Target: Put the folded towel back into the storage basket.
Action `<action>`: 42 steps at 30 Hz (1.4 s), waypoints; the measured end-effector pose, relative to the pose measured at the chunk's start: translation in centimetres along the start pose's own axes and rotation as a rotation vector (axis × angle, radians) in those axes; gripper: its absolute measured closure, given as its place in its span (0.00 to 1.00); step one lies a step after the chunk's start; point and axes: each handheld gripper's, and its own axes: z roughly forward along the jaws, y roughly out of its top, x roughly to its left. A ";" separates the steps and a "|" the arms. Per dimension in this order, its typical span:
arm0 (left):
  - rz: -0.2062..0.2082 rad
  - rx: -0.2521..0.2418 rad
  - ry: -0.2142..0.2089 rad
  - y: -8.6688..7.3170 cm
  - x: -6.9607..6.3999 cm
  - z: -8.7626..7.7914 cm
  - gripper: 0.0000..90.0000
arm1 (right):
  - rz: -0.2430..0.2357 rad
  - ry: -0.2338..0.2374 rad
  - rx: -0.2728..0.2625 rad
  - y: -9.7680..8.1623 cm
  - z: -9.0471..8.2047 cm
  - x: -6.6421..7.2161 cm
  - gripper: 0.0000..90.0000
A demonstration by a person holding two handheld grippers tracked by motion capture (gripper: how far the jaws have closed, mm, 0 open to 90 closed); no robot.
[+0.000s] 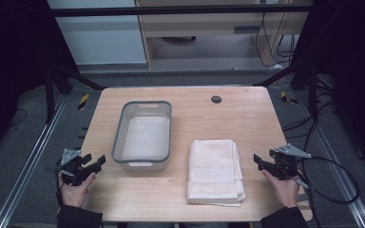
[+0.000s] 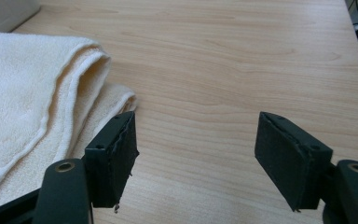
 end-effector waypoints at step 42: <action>0.025 -0.102 -0.102 3.6 -3.5 -1.0 0.40 | -0.055 0.072 -0.074 3.7 -1.3 1.1 0.42</action>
